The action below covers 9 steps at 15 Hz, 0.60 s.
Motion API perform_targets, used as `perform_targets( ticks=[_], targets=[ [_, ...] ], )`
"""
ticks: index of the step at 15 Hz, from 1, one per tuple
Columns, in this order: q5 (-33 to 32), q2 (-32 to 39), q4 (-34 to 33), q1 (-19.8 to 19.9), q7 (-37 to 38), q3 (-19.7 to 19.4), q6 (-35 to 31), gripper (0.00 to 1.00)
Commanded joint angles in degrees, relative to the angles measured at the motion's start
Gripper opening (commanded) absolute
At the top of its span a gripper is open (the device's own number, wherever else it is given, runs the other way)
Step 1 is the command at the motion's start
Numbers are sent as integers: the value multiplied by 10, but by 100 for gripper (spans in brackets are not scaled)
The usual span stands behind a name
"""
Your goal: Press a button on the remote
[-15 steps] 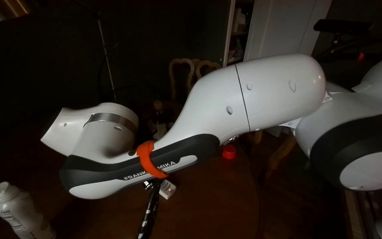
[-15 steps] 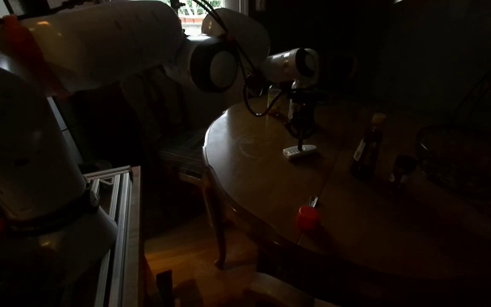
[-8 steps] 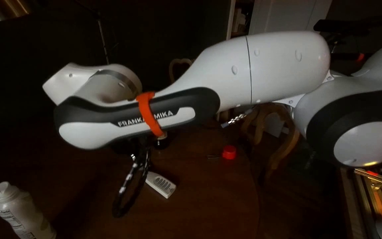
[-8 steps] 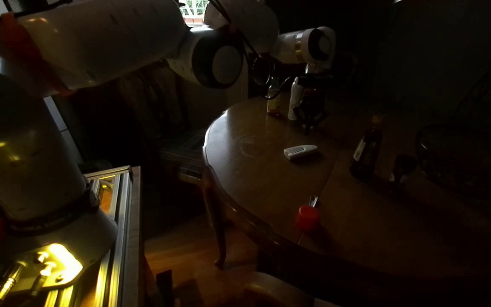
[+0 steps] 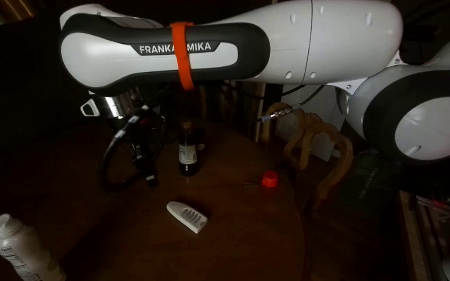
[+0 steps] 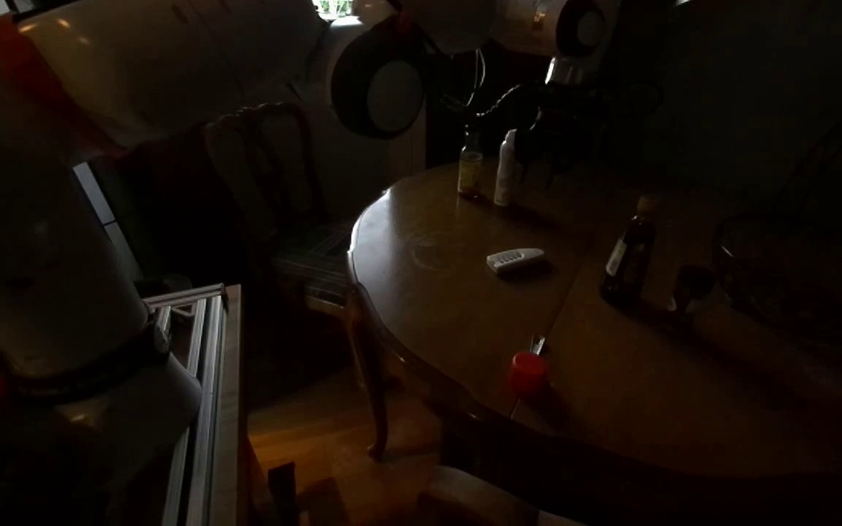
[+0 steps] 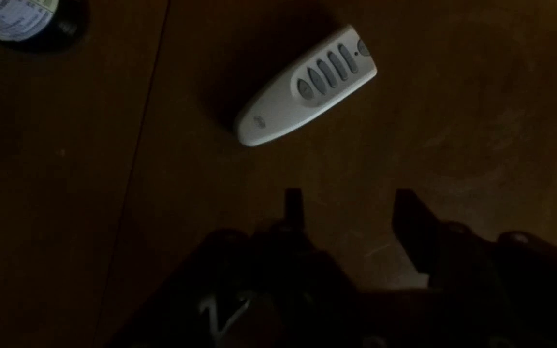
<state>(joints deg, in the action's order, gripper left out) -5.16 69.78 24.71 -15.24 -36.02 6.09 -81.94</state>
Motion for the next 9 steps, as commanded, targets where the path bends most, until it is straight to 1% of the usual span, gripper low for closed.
perform_targets(
  ticks=[1,3,5,7,8,9],
  targets=[
    [35,-13,8,9,16,18,-11,87],
    [53,-16,5,11,47,24,-17,99],
    [68,-19,4,12,89,28,-26,100],
    [63,-22,2,5,143,15,-45,100],
    [55,-24,10,5,100,17,-34,100],
    [56,-25,10,5,115,16,-40,100]
  ],
)
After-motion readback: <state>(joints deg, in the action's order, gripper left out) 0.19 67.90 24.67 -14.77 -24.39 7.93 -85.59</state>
